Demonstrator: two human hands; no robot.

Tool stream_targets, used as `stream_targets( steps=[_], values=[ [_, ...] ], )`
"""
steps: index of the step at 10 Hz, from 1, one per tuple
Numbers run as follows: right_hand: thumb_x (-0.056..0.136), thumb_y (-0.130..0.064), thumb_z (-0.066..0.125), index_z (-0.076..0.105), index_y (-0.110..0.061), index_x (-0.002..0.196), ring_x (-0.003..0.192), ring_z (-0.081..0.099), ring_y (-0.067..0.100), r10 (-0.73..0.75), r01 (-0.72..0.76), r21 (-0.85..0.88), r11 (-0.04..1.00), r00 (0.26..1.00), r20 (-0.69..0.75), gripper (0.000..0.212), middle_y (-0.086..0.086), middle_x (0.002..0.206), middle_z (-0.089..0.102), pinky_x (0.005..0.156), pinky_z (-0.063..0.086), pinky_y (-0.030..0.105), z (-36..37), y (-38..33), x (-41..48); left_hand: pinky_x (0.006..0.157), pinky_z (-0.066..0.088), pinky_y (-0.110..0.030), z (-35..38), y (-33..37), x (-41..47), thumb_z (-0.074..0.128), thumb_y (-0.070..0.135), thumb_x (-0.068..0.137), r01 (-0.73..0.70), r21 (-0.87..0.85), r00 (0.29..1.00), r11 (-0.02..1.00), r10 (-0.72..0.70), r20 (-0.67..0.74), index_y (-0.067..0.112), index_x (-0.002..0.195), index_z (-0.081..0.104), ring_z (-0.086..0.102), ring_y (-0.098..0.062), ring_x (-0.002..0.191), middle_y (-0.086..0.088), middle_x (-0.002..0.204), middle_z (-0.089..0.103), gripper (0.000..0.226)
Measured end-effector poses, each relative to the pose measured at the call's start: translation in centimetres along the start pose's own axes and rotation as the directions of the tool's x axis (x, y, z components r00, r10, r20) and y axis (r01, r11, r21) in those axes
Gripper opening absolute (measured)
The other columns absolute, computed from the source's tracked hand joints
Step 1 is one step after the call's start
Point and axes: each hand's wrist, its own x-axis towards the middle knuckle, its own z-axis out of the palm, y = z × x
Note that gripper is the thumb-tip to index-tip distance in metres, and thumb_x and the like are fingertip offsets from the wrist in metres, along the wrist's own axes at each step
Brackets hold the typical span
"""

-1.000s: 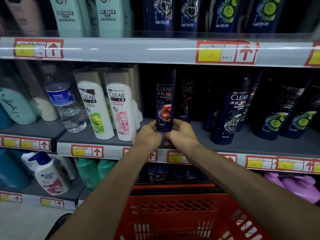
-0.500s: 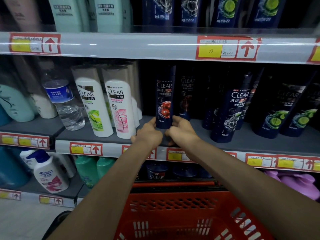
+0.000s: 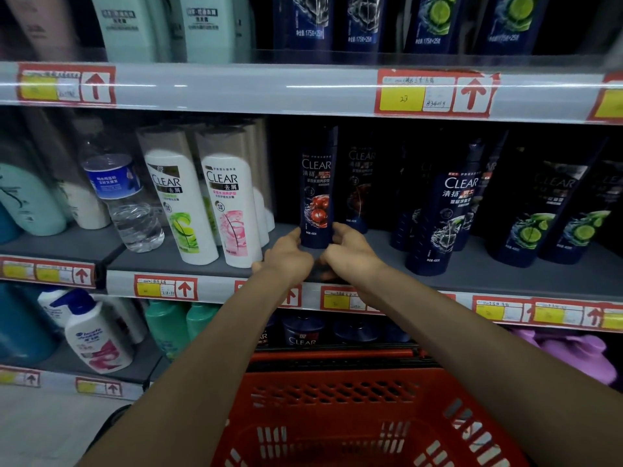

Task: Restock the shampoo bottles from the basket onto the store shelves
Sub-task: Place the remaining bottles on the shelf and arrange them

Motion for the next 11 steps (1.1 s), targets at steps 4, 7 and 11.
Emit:
stream_targets(
  steps=[4, 7, 11],
  values=[
    [0.085, -0.007, 0.077, 0.044, -0.022, 0.153, 0.130, 0.054, 0.024, -0.190, 0.148, -0.374, 0.916, 0.979, -0.078, 0.077, 0.008, 0.146, 0.053, 0.094, 0.042, 0.023, -6.1, 0.3, -3.3, 0.093, 0.040, -0.007, -10.9, 25.6, -30.3, 0.078, 0.016, 0.089, -0.131, 0.091, 0.989, 0.987, 0.123, 0.083, 0.017, 0.153, 0.044, 0.053, -0.008, 0.125, 0.014, 0.131, 0.051, 0.073],
    [0.085, -0.023, 0.081, 0.044, -0.022, 0.152, 0.134, 0.051, 0.025, -0.246, 0.181, -0.631, 0.754, 0.969, -0.017, 0.077, 0.005, 0.150, 0.049, 0.105, 0.044, 0.031, -12.3, 1.2, -10.1, 0.104, 0.038, -0.028, -7.7, 28.2, -36.7, 0.078, 0.053, 0.084, -0.063, 0.231, 0.995, 0.971, 0.042, 0.096, 0.024, 0.162, 0.030, 0.043, -0.019, 0.145, 0.001, 0.160, 0.043, 0.096],
    [0.090, -0.012, 0.069, 0.059, -0.023, 0.139, 0.110, 0.062, 0.023, -0.240, 0.120, -0.620, 0.775, 0.964, -0.113, 0.051, 0.007, 0.131, 0.063, 0.083, 0.050, 0.029, -20.2, 1.6, -10.8, 0.112, 0.037, -0.032, 2.0, 37.8, -32.2, 0.088, 0.050, 0.074, 0.028, 0.005, 0.999, 1.000, -0.028, 0.046, 0.010, 0.162, 0.022, 0.045, -0.026, 0.143, -0.008, 0.156, 0.046, 0.117]
  ],
)
